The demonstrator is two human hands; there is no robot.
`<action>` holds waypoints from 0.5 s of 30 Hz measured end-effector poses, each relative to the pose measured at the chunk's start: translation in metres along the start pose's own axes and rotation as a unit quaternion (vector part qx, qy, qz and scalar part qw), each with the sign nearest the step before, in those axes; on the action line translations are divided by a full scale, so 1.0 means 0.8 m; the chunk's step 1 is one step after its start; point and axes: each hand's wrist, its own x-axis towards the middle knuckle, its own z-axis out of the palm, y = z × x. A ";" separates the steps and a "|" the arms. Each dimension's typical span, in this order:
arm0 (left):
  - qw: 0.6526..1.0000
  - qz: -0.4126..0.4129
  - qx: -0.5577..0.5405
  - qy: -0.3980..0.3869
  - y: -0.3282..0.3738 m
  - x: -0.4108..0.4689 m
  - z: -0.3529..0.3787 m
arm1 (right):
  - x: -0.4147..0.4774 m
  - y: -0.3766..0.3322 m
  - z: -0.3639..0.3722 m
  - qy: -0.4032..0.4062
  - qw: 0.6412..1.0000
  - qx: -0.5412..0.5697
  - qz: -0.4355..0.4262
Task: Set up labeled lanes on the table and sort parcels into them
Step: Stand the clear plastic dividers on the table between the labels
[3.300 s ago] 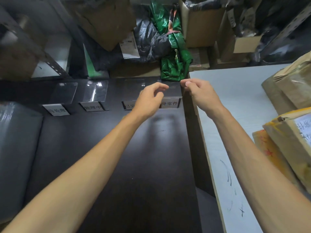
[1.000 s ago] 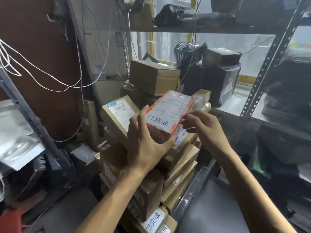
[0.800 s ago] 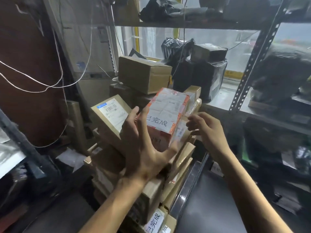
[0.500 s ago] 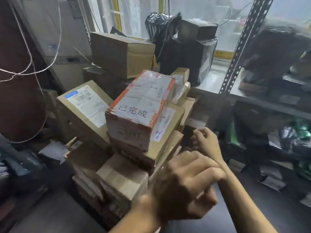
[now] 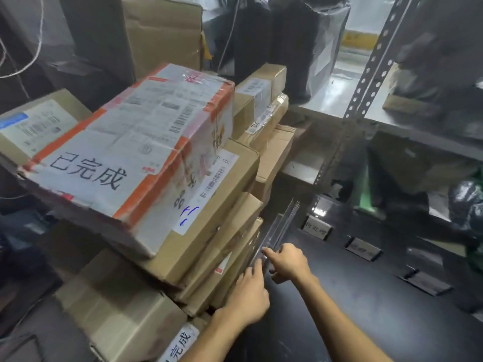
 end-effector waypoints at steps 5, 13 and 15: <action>1.000 -0.005 -0.020 0.004 -0.003 0.018 0.007 | 0.011 -0.006 -0.004 0.008 1.000 -0.003 0.002; 0.999 -0.013 -0.040 0.009 0.003 0.021 0.009 | 0.020 -0.008 -0.008 0.007 0.996 -0.083 -0.012; 0.999 -0.006 -0.037 0.009 0.006 0.019 0.009 | 0.022 -0.010 -0.010 0.020 0.996 -0.087 -0.013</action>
